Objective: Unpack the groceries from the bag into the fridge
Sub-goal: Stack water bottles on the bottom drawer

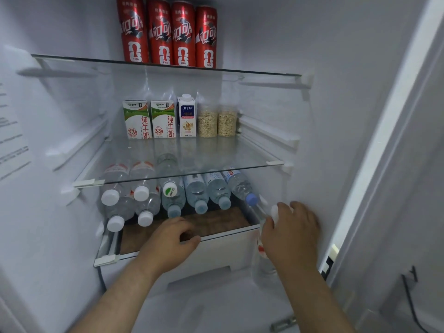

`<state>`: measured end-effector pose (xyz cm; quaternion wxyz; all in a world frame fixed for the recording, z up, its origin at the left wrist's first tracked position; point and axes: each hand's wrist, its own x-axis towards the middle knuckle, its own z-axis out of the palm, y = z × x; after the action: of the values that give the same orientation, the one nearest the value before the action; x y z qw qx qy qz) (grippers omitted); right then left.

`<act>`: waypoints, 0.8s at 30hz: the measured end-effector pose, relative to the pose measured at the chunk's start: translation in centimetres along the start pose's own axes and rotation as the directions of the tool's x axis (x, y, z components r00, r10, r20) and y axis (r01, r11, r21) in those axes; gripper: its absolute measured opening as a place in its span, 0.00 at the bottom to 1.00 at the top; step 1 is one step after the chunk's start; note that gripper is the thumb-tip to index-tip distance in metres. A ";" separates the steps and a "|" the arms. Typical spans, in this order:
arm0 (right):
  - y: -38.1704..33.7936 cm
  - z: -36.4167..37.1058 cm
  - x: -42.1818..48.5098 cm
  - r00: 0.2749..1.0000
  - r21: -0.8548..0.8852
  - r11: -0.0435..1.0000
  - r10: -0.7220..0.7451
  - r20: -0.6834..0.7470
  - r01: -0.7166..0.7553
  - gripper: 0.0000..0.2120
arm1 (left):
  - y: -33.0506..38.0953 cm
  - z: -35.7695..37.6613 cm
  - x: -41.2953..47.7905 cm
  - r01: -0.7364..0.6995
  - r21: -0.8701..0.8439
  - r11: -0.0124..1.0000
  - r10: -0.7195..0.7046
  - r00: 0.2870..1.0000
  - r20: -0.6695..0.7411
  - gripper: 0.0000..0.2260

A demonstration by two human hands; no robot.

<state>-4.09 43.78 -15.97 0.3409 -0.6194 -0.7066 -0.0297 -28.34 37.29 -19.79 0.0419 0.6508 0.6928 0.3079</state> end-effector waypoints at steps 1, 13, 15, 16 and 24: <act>0.0 -0.2 -0.1 0.999 0.030 1.000 -0.006 0.040 0.005 0.14 | 0.3 -0.1 -0.1 0.012 -0.013 1.000 -0.012 1.000 -0.011 0.04; 0.3 -1.0 0.4 0.949 0.177 0.976 0.067 0.307 -0.126 0.14 | 5.1 2.5 -3.9 0.023 -0.113 0.993 -0.040 0.988 -0.150 0.07; 0.4 -1.2 0.4 0.947 0.207 0.970 0.054 0.316 -0.125 0.12 | 5.5 2.5 -4.4 0.055 -0.127 0.990 -0.071 0.989 -0.129 0.07; 0.4 -1.2 0.4 0.948 0.223 0.968 0.040 0.317 -0.115 0.12 | 5.8 2.6 -4.6 0.077 -0.138 0.987 -0.094 0.989 -0.117 0.07; 0.2 -2.1 -1.4 0.955 0.475 0.875 -0.053 0.292 -0.097 0.12 | 7.8 2.7 -6.3 0.260 -0.176 0.950 -0.258 0.966 0.036 0.20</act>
<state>-2.96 41.60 -15.16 0.3754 -0.5196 -0.7274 0.2449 -19.31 32.18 -20.39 0.1446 0.5499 0.7413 0.3566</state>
